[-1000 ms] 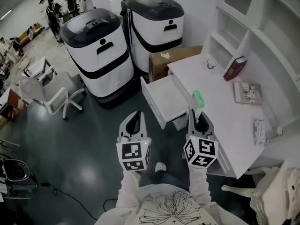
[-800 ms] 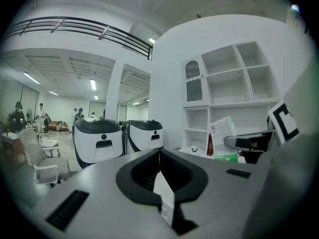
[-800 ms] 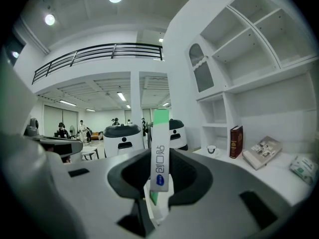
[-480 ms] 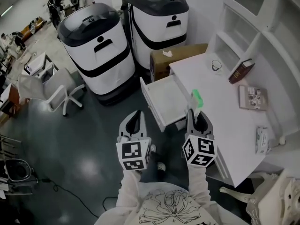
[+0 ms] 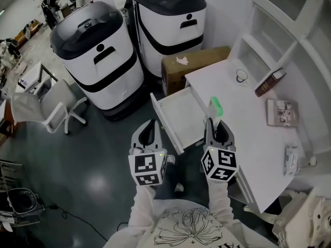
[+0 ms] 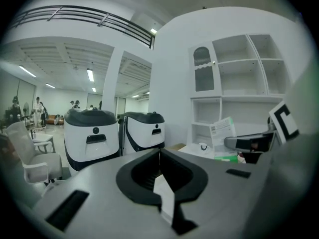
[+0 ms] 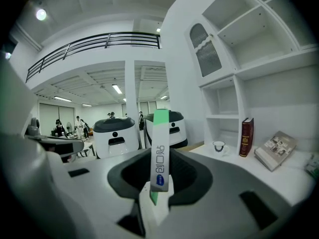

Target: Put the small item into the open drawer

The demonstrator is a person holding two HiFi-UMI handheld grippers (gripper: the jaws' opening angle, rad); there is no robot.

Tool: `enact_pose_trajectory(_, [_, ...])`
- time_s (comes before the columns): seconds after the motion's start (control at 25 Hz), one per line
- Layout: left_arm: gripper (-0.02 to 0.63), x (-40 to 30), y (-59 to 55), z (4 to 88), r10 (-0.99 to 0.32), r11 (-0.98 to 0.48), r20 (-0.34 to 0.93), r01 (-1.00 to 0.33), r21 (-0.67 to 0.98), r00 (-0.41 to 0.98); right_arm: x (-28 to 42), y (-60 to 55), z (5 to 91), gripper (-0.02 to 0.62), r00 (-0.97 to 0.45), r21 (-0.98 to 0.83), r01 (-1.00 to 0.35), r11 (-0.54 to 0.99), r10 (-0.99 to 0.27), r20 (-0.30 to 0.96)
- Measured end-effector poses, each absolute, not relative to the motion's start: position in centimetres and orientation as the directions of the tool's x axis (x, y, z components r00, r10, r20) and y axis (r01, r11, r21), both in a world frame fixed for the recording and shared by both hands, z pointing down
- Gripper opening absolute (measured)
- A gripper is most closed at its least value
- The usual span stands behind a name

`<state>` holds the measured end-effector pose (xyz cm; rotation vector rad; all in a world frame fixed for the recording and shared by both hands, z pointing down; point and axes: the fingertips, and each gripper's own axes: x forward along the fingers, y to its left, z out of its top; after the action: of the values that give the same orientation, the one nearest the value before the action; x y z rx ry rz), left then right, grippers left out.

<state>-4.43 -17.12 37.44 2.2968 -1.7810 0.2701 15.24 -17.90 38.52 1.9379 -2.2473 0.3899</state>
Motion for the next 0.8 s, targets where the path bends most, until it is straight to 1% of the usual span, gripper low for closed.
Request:
enact_pose_trajectory(0.36, [0.006, -4.4, -26.8, 39.3, -0.897, -0.3, 0.318, -0.951, 0.075, 0.308, 14.5, -26.9, 40.5, 0.091, -0.116, -0.091, -0.992, 0.091, -0.939, 0.325])
enact_pose_trajectory(0.8, [0.006, -4.1, -33.2, 45.3, -0.829, -0.354, 0.417, -0.927, 0.124, 0.373, 14.0, -32.4, 46.7, 0.091, -0.084, -0.067, -0.996, 0.06, -0.89, 0.449])
